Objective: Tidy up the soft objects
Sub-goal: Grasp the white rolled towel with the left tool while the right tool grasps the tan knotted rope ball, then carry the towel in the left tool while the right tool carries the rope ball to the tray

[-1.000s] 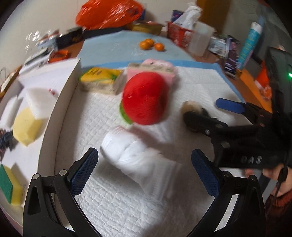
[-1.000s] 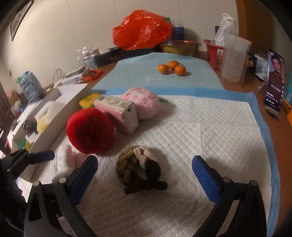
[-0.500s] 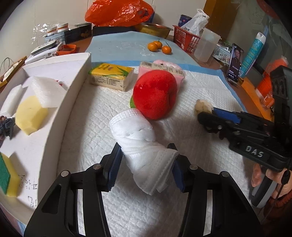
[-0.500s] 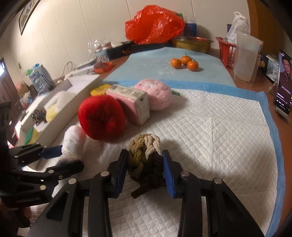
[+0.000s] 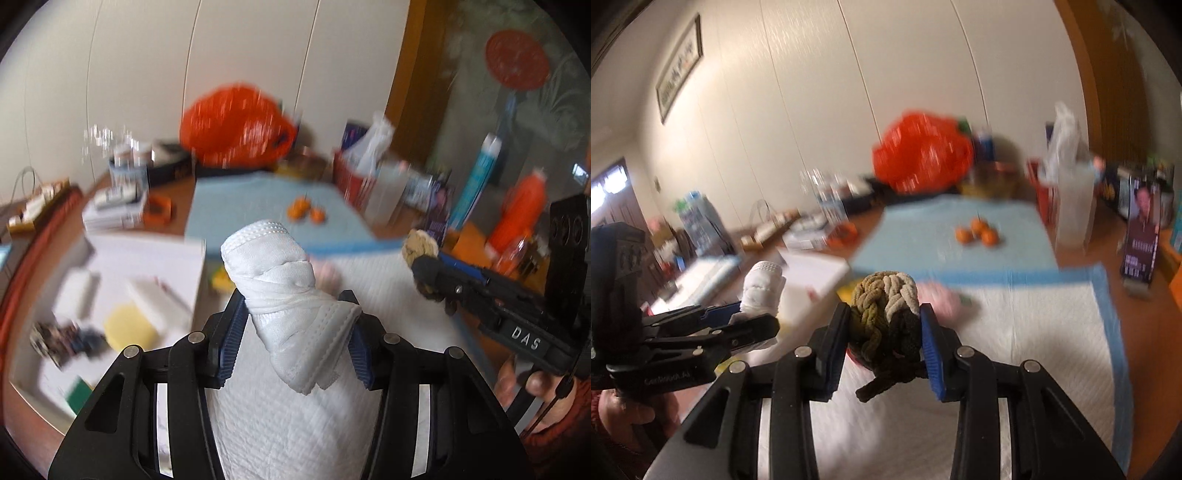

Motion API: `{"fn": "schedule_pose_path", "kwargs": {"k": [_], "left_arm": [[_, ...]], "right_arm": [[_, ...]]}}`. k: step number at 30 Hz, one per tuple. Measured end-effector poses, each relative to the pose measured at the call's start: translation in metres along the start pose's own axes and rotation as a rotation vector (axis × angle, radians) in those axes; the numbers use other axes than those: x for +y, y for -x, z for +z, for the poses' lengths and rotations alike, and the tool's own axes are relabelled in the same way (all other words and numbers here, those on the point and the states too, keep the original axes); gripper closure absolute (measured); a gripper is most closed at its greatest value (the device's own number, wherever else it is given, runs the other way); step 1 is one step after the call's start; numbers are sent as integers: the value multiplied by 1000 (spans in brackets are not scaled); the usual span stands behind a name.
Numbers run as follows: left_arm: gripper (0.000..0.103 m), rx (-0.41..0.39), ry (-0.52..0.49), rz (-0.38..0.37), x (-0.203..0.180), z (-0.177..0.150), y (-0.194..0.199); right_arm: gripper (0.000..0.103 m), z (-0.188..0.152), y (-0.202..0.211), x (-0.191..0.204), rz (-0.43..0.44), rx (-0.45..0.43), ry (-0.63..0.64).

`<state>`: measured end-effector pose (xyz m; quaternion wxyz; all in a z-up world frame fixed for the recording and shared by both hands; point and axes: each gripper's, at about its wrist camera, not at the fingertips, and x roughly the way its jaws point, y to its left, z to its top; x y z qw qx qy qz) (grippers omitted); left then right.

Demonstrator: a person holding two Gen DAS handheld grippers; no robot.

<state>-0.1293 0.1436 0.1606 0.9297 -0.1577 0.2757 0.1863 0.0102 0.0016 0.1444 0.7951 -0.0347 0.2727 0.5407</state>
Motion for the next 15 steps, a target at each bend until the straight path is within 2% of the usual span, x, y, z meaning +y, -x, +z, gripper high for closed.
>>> {"fn": "schedule_pose_path", "kwargs": {"k": [4, 8, 15], "left_arm": [[53, -101, -5, -26, -8, 25, 36], [53, -151, 0, -35, -10, 24, 55], [53, -143, 48, -20, 10, 23, 60]], "right_arm": [[66, 32, 29, 17, 63, -112, -12], [65, 42, 51, 36, 102, -208, 1], [65, 35, 34, 45, 121, -171, -17]]}}
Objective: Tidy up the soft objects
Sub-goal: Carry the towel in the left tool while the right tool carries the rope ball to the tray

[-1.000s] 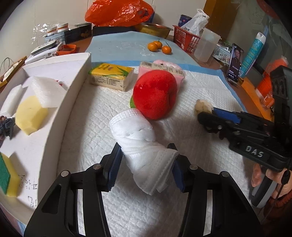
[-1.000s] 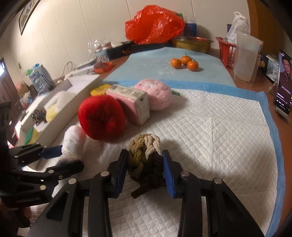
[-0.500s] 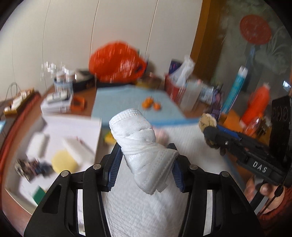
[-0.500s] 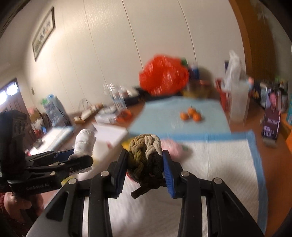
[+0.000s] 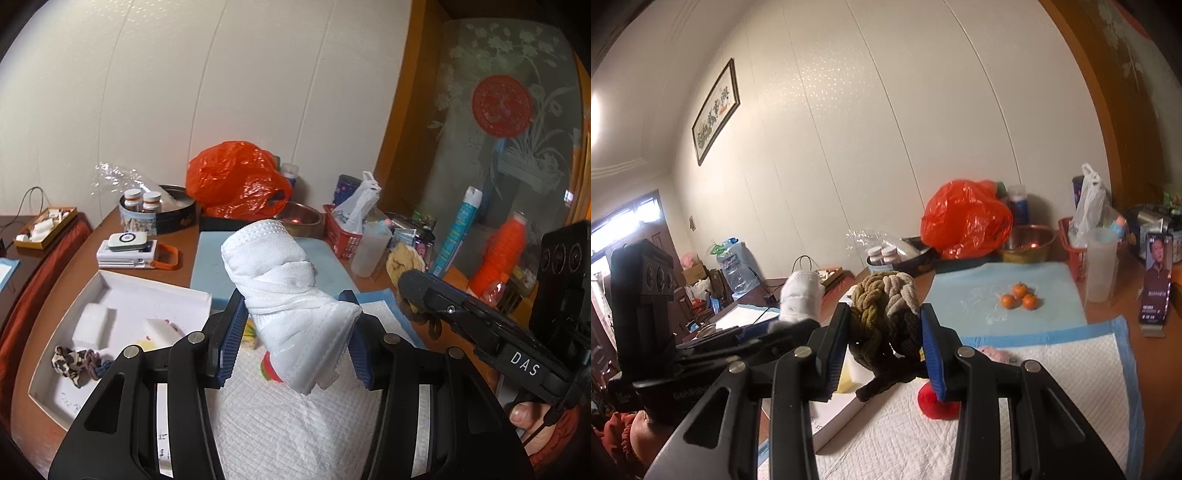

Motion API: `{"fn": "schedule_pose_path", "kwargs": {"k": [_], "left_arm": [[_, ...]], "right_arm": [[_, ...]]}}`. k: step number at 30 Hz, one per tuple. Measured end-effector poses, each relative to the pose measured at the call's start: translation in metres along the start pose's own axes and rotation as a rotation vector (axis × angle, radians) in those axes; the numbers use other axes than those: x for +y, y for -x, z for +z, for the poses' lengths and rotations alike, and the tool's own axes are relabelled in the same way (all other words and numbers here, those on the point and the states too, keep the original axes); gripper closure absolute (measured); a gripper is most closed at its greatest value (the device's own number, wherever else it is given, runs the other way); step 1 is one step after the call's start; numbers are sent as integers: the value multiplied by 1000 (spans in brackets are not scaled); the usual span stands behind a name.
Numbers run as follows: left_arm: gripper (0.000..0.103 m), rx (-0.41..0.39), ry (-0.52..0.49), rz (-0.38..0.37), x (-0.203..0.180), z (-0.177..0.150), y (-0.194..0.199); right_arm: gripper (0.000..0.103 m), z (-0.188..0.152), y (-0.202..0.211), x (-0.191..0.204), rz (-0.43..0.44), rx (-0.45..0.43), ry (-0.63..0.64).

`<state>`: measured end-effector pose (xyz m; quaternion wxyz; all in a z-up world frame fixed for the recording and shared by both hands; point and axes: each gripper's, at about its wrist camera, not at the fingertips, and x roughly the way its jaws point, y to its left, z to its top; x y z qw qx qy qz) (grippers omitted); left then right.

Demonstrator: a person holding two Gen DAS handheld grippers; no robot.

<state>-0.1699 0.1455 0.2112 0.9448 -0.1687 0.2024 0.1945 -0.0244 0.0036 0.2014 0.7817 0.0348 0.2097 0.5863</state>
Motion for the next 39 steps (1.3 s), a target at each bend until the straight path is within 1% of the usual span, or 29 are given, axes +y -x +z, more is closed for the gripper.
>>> {"fn": "schedule_pose_path", "kwargs": {"k": [6, 12, 30, 39], "left_arm": [[53, 2, 19, 13, 11, -4, 3], [53, 6, 31, 19, 20, -5, 5], [53, 13, 34, 19, 26, -6, 6], [53, 3, 43, 29, 32, -7, 10]], "right_arm": [[65, -4, 4, 4, 0, 6, -15], [65, -7, -2, 12, 9, 24, -13], [64, -11, -9, 17, 13, 32, -24], [64, -12, -12, 20, 15, 38, -20]]}}
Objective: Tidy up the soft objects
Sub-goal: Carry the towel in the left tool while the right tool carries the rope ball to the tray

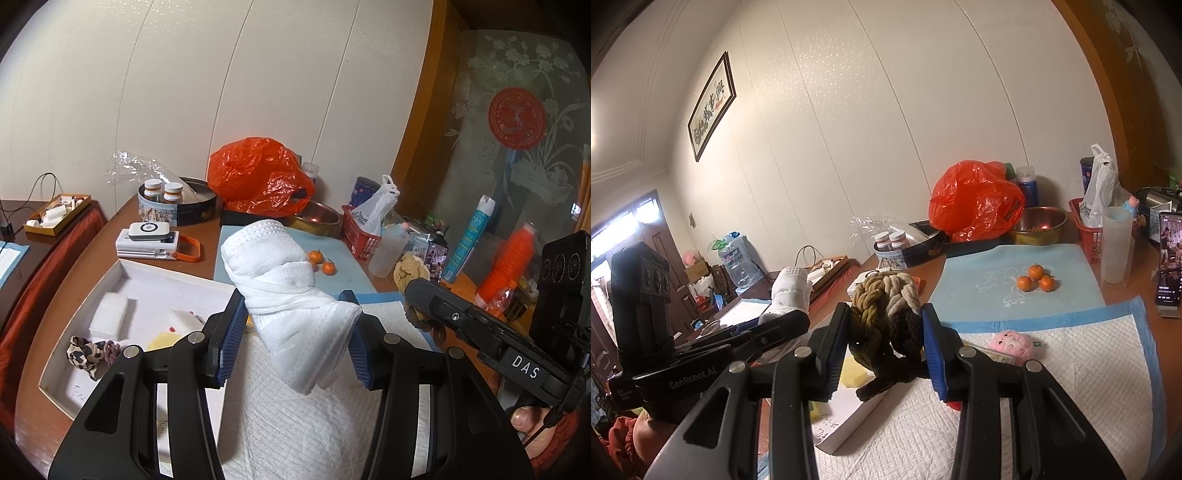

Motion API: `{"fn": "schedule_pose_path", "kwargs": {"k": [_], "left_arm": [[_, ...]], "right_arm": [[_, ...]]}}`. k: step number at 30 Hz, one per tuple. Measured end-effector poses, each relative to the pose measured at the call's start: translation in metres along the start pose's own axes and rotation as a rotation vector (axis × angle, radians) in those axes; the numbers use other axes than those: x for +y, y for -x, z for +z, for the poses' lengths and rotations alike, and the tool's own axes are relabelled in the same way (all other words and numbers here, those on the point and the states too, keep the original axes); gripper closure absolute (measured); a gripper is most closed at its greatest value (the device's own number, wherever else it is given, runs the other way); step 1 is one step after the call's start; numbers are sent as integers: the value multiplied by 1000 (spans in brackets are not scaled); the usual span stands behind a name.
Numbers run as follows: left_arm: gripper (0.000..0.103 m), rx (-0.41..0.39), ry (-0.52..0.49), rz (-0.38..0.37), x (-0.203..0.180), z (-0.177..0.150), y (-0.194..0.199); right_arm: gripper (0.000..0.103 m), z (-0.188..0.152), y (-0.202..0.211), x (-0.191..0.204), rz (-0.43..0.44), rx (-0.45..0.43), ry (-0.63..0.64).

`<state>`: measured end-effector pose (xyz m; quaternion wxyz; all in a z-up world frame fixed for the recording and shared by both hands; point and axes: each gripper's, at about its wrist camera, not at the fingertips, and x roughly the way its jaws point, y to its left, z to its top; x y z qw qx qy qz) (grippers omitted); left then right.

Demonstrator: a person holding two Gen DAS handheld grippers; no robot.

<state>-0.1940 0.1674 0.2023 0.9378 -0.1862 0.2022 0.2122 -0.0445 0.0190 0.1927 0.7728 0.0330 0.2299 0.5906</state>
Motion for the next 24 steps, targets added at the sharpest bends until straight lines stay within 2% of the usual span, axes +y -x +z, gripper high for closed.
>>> {"fn": "schedule_pose_path", "kwargs": {"k": [24], "left_arm": [[53, -13, 46, 43, 49, -3, 23]], "right_arm": [[64, -5, -26, 40, 28, 43, 34]]}}
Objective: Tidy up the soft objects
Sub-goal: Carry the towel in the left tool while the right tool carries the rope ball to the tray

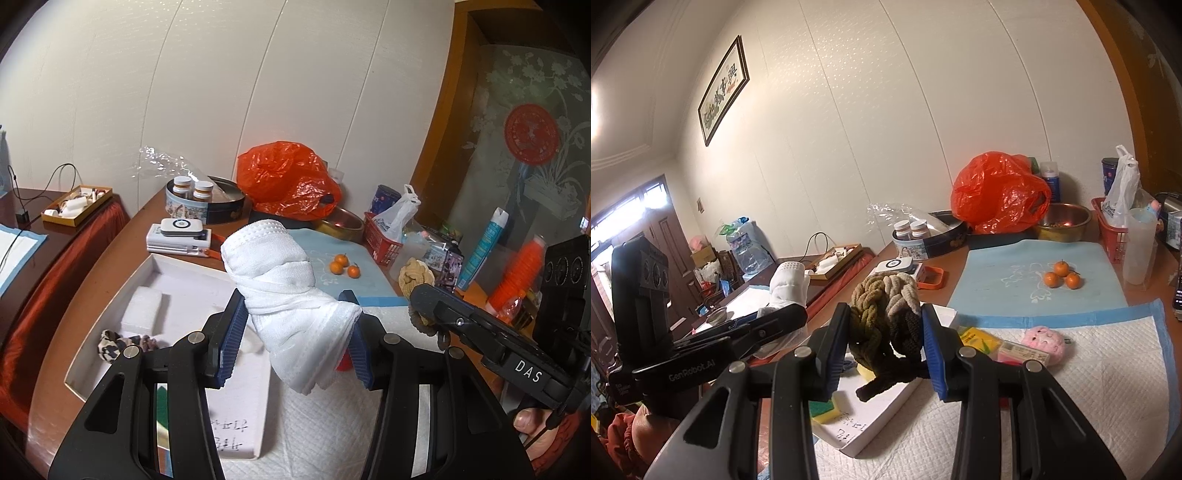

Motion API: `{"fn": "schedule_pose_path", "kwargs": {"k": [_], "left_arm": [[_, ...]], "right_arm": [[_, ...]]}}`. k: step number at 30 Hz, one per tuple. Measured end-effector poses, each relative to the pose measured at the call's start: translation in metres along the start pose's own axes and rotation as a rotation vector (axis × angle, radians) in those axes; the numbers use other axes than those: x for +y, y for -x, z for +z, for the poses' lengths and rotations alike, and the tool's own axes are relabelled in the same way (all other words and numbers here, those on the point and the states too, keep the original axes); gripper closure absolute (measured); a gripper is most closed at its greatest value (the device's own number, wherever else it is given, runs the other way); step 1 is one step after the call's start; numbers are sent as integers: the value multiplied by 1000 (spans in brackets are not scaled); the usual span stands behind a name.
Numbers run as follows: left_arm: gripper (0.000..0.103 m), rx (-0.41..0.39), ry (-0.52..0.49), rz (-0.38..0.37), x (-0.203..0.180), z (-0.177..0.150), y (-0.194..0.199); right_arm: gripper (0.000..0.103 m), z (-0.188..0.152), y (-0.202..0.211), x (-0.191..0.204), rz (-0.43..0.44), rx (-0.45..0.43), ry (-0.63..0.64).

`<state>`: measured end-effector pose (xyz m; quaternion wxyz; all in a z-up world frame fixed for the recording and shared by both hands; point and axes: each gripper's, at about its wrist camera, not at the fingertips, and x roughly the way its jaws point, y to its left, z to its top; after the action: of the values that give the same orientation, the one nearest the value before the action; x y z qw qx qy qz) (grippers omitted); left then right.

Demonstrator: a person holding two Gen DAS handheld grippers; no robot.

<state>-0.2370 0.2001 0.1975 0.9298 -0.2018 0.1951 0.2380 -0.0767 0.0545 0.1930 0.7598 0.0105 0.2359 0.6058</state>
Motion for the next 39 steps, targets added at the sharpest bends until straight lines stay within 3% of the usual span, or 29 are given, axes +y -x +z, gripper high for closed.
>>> {"fn": "schedule_pose_path", "kwargs": {"k": [23, 34, 39], "left_arm": [[53, 6, 5, 32, 55, 2, 15], [53, 39, -18, 46, 89, 0, -9], [53, 88, -16, 53, 110, -9, -33]], "right_arm": [[64, -4, -35, 38, 10, 4, -11], [64, 3, -67, 47, -33, 23, 4], [64, -1, -96, 47, -25, 92, -31]]}}
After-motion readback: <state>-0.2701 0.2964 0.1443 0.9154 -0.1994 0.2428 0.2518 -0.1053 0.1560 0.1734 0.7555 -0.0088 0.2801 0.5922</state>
